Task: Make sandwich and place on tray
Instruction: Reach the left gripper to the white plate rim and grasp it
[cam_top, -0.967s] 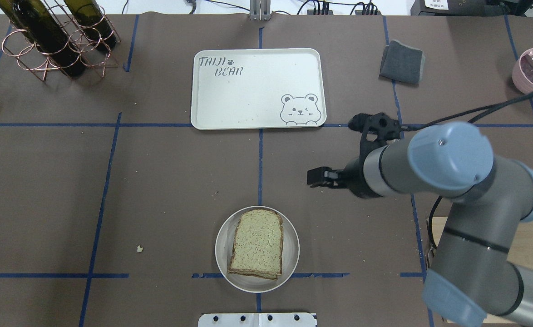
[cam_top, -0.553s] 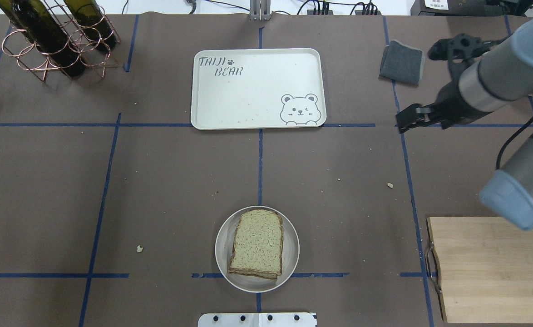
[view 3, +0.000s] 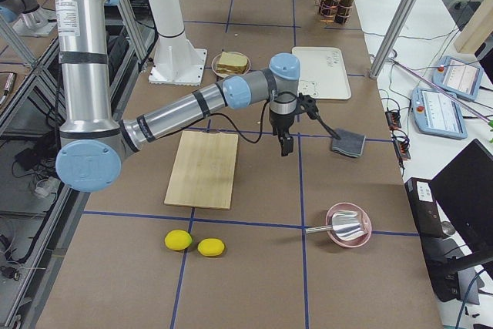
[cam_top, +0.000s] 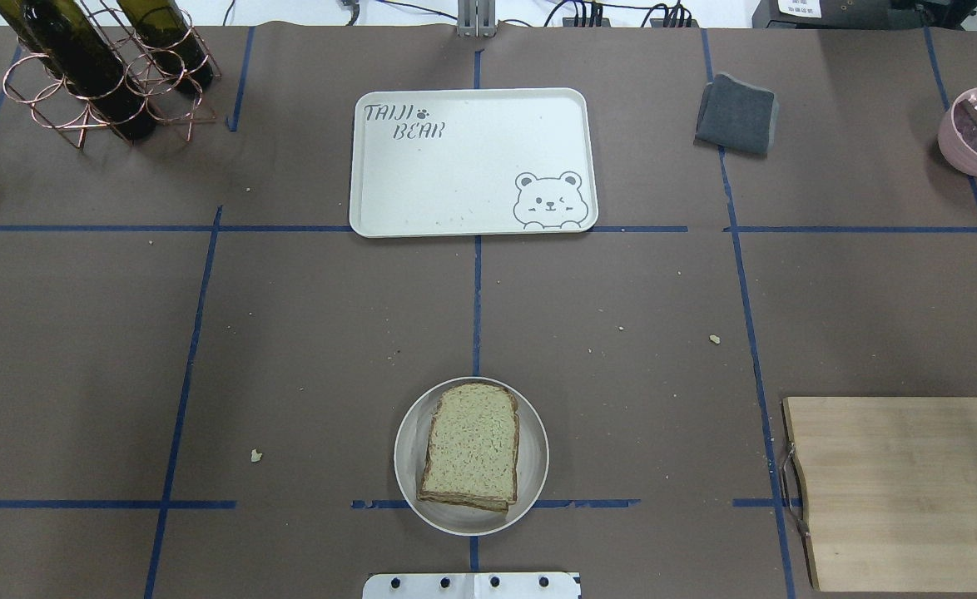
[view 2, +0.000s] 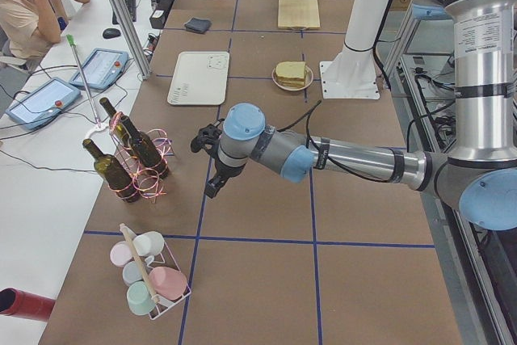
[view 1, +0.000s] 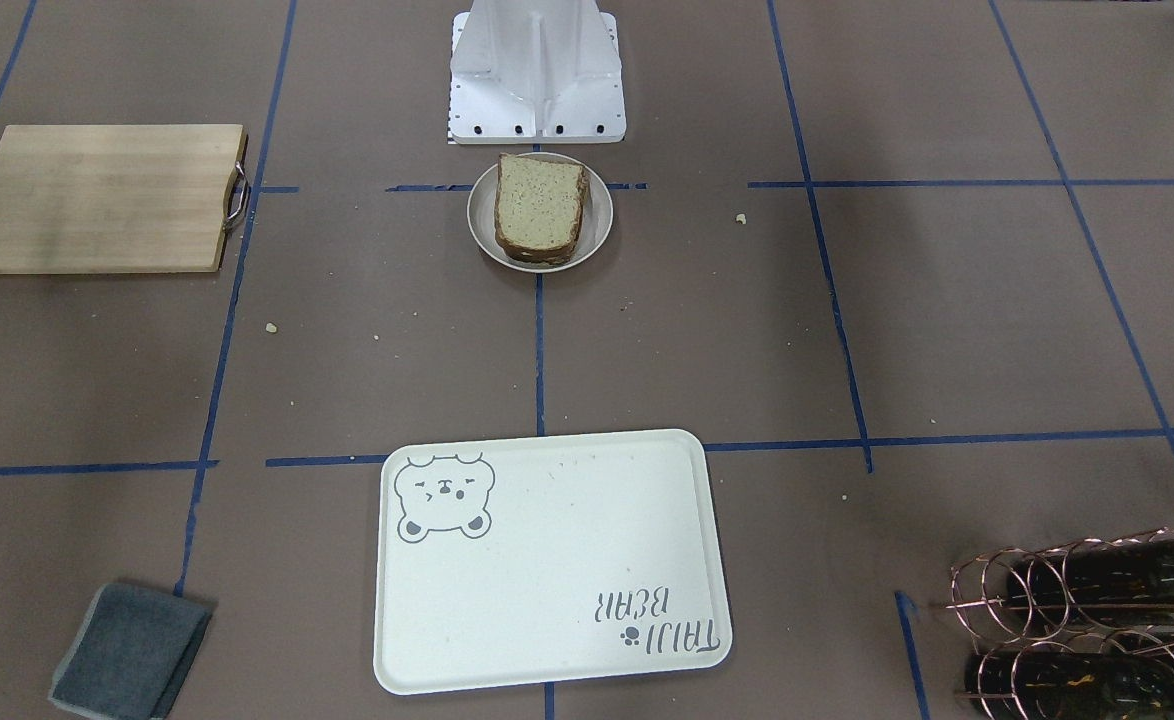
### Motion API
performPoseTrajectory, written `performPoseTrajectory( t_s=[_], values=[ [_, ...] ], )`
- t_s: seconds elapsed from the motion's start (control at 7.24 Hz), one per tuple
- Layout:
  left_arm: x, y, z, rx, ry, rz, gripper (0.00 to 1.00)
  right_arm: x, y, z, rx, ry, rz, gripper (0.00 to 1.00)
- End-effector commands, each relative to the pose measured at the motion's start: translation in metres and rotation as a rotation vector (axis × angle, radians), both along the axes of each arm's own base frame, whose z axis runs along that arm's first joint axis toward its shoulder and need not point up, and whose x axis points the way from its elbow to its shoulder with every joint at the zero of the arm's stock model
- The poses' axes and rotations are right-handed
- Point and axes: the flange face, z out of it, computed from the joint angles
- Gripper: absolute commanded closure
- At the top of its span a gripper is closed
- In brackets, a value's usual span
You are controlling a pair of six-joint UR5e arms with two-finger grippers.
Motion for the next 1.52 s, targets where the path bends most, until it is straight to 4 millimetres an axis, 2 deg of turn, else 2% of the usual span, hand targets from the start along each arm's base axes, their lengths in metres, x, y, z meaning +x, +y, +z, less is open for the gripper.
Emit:
performPoseTrajectory(
  t_s=[0.0,0.14,0.41,0.55,0.69,0.83,1.11,1.24,1.38],
  values=[
    [0.014,-0.019,-0.044,0.224,0.035,0.028,0.00,0.048,0.045,0.062,-0.098,0.020,0.032,0.00],
    [0.036,-0.033,-0.069,0.199,0.114,-0.010,0.00,0.053,0.053,0.070,-0.121,0.017,0.041,0.00],
    [0.125,-0.025,-0.115,-0.018,0.313,-0.037,0.00,0.062,0.062,0.078,-0.151,-0.007,0.064,0.00],
    [0.178,-0.002,-0.142,0.014,0.381,0.047,0.00,0.065,0.065,0.080,-0.155,-0.007,0.071,0.00],
    [0.227,0.022,-0.161,-0.195,0.465,0.041,0.00,0.069,0.070,0.084,-0.166,-0.007,0.081,0.00],
    [0.282,0.054,-0.179,-0.276,0.486,0.004,0.00,0.073,0.072,0.085,-0.171,-0.013,0.088,0.00],
    [0.392,0.116,-0.187,-0.449,0.480,-0.131,0.00,0.075,0.073,0.087,-0.174,-0.013,0.095,0.00],
    [0.421,0.122,-0.201,-0.475,0.432,-0.179,0.00,0.076,0.074,0.087,-0.175,-0.013,0.096,0.00],
    [0.455,0.146,-0.209,-0.526,0.406,-0.217,0.05,0.076,0.075,0.088,-0.177,-0.014,0.096,0.00]
  ],
)
